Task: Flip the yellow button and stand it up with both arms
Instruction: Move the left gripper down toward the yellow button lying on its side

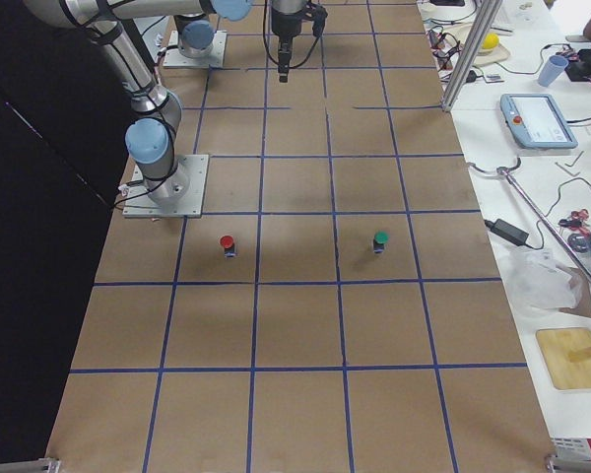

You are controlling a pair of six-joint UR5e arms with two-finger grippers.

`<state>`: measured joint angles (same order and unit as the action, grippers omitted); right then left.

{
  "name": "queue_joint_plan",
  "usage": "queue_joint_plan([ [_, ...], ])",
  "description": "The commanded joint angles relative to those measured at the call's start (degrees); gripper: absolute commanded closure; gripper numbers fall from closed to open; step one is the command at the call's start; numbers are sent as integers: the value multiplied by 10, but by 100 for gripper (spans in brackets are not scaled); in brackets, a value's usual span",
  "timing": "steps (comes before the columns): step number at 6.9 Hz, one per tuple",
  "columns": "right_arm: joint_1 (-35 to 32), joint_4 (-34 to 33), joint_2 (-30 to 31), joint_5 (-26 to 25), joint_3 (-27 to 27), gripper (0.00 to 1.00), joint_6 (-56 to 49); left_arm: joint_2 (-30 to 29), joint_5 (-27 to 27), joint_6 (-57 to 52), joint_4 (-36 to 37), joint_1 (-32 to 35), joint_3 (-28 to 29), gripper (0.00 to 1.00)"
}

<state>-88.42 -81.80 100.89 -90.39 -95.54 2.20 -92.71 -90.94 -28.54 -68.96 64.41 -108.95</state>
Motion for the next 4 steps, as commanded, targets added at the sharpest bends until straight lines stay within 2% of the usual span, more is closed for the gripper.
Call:
queue_joint_plan([
  [1, 0, 0, 0, 1, 0, 0, 0, -70, -4, -83, 94, -84, -10, 1],
  [2, 0, 1, 0, 1, -1, 0, 0, -84, 0, -84, 102, -121, -6, 1],
  [4, 0, 0, 0, 2, -1, 0, 0, -99, 2, -82, 105, -142, -8, 1],
])
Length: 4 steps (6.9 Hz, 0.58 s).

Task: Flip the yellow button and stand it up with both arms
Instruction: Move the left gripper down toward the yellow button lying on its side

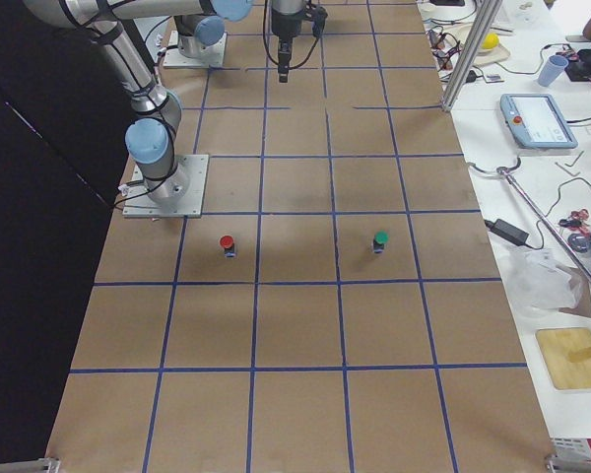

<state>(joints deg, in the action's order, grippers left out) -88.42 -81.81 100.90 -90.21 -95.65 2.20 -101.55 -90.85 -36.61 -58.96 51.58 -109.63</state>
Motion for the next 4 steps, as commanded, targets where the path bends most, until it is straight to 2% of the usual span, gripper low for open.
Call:
queue_joint_plan([
  [1, 0, -1, -1, 3, -1, 0, -1, -15, 1, 0, 7, -15, -6, 4],
  [4, 0, -2, -1, 4, -1, 0, -1, -69, 1, -2, 30, -40, -7, 5],
])
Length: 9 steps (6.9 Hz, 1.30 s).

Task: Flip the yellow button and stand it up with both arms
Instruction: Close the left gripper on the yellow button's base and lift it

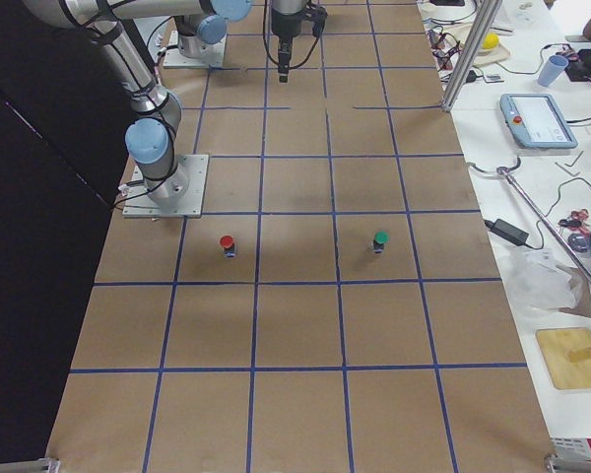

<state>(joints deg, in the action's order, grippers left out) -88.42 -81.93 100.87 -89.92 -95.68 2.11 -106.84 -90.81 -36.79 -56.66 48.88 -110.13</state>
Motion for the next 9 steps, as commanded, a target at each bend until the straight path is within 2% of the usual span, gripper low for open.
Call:
queue_joint_plan([
  [1, 0, 0, 0, 0, 1, 0, -1, -16, -1, 0, 7, -13, -3, 7],
  [2, 0, 0, -1, 1, 0, 0, -1, -14, 0, 1, 6, -13, -4, 10],
  [5, 0, 0, -1, 1, 0, 0, 0, -11, 4, 22, 7, -6, -17, 10],
  [6, 0, 0, 0, 0, 0, 0, 0, -7, 38, 22, 6, -5, -18, 12],
  [8, 0, 0, 0, 1, 0, 0, 1, 1, 36, 19, 6, 11, -18, 38],
  [9, 0, 2, -1, 1, 0, 0, -1, 1, 35, 18, 5, 11, -19, 61],
])
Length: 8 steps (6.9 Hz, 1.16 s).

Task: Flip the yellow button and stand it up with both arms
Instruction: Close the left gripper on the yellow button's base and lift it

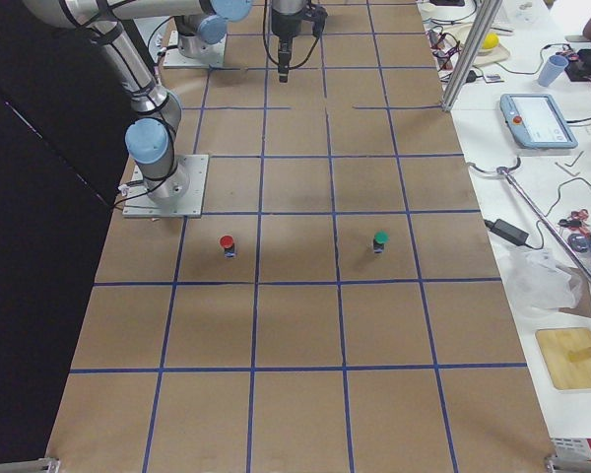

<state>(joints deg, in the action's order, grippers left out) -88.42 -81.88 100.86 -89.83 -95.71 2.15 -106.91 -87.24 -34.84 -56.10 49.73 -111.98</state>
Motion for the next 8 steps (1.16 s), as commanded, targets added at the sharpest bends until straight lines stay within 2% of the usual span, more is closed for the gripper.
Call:
queue_joint_plan([
  [1, 0, 2, 0, -1, 0, 0, 0, 1, -2, -3, -1, 2, 1, 69],
  [2, 0, 2, 0, 0, 0, 0, 1, 1, -13, -5, -1, 2, 5, 79],
  [3, 0, 2, -1, 0, 0, 0, 15, 3, -14, -7, -1, 2, 11, 84],
  [4, 0, 2, 0, 0, 0, 0, 22, 18, -14, -8, -16, 5, 30, 85],
  [6, 0, 1, -1, -1, 0, 0, 22, 55, -7, -12, -190, 41, 73, 85],
  [7, 0, 0, -2, 2, 1, 0, 23, 77, 25, -8, -301, 84, 100, 97],
  [8, 0, 0, -1, 6, 2, 0, 42, 99, 115, -3, -384, 117, 118, 97],
])
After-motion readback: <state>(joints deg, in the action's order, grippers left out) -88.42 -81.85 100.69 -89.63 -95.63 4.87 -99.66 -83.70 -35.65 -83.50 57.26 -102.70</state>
